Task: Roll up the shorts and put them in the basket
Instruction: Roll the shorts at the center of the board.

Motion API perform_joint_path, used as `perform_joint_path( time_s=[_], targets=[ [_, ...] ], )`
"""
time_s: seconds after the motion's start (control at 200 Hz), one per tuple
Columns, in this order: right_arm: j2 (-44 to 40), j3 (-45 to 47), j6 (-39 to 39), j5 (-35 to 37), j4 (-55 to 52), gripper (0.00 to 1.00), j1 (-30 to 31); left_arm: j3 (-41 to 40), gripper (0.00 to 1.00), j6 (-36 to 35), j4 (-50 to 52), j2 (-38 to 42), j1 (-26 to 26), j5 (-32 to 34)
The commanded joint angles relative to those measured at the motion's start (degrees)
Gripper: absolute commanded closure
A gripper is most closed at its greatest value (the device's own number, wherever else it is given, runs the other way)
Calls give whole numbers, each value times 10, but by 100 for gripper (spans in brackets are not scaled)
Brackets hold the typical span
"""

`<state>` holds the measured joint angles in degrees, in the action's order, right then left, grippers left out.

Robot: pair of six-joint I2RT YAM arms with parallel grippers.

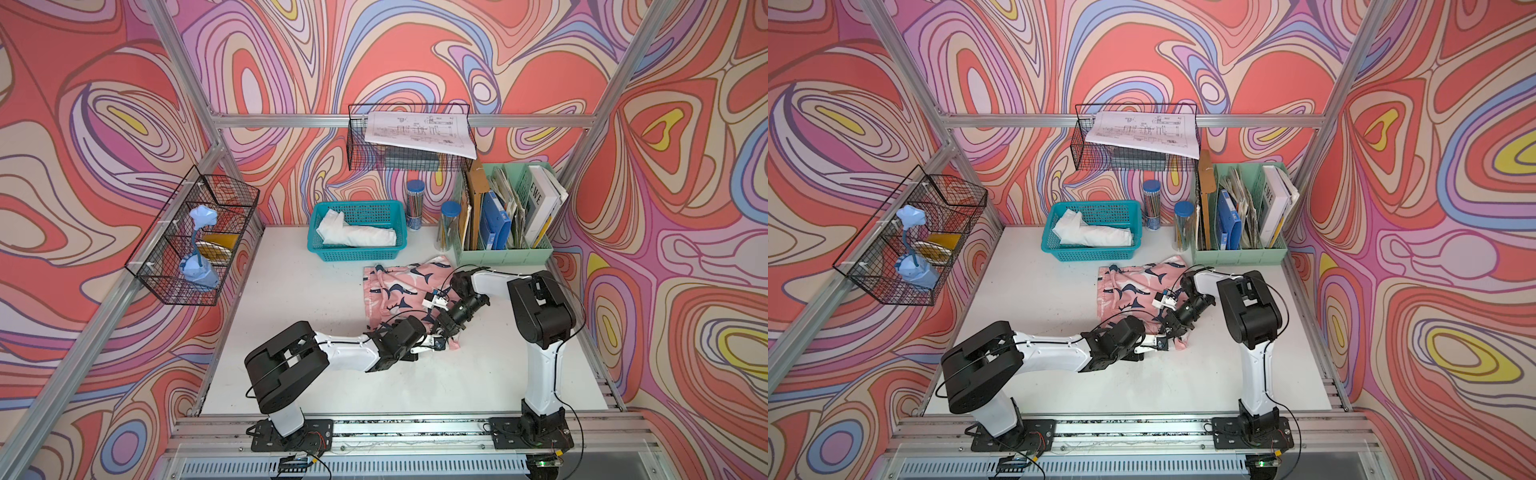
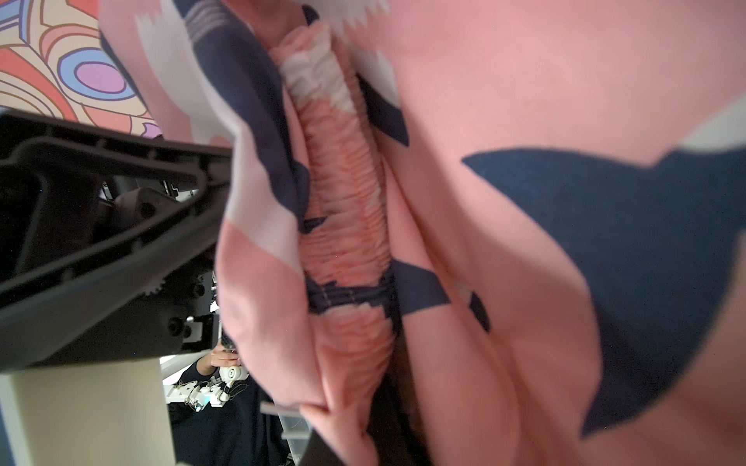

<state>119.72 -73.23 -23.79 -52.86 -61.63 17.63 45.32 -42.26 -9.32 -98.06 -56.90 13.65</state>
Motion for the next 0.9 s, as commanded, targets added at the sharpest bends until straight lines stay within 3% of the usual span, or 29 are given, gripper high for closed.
perform_joint_path(
  time_s=[0.0, 0.115, 0.27, 0.416, 0.546, 0.676, 0.716, 0.736, 0.746, 0.896],
  targets=[
    [1, -7, -10, -8, -12, 100, -3, -6, 47, -10, 67, -14, 6, -7],
    [3, -6, -9, -9, -12, 100, -3, -15, 76, -9, 65, -4, 5, -12],
    [4, -7, -9, -13, -11, 100, -4, -11, 100, -9, 81, -4, 6, -21],
    [-1, -1, 2, -15, 1, 100, -4, -1, 100, -7, 95, -7, 6, -26],
    [-17, 10, 59, 3, 49, 100, -7, 4, 100, -2, 109, 3, 5, -29],
    [-33, 13, 107, 14, 89, 77, -34, 2, 100, -3, 123, 22, 6, -32],
    [-44, 15, 123, 6, 108, 47, -42, -1, 100, -3, 126, 30, 6, -33],
    [-50, 16, 129, 3, 115, 11, -46, -2, 100, 6, 127, 33, 5, -34],
    [-53, 16, 132, 2, 118, 4, -48, -3, 100, 12, 128, 35, 6, -34],
    [-88, 26, 182, 18, 168, 2, -84, -4, 100, 22, 142, 53, 6, -39]
  ],
)
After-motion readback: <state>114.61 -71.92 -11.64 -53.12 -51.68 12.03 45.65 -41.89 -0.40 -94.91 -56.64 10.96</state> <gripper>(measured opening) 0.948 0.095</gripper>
